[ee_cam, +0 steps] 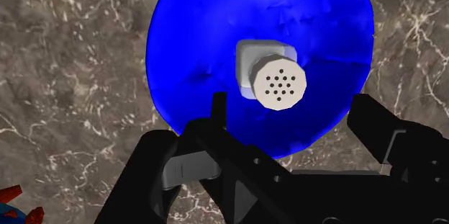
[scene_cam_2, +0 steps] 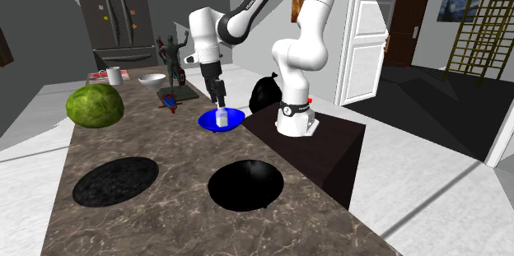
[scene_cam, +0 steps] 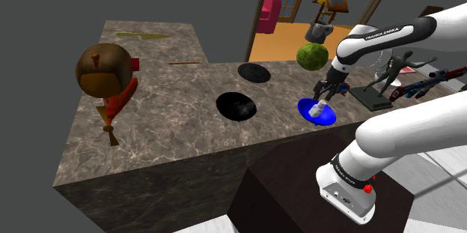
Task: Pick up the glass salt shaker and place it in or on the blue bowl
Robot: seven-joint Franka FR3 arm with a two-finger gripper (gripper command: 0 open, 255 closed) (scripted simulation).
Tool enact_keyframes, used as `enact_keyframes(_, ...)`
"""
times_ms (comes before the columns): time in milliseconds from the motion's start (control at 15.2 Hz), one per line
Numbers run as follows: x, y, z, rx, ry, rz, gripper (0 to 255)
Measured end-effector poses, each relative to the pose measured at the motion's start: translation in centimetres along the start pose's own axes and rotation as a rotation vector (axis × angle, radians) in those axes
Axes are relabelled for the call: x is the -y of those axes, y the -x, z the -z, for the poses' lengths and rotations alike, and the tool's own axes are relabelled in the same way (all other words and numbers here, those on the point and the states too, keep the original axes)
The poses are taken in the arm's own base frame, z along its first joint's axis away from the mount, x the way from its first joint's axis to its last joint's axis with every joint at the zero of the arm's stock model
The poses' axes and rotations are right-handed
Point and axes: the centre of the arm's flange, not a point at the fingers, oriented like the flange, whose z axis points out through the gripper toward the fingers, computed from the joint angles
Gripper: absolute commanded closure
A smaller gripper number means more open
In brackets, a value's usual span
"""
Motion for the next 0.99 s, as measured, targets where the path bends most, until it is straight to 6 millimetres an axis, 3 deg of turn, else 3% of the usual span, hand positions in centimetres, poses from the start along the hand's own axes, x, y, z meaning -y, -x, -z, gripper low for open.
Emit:
enact_keyframes(264, 0.0, 0.0, 0.0, 0.0, 0.0, 0.0, 0)
enact_keyframes(594, 0.0, -0.2, 4.6, -0.002, 0.0, 0.0, 0)
enact_keyframes(990, 0.0, 0.0, 5.0, 0.0, 0.0, 0.0, 0)
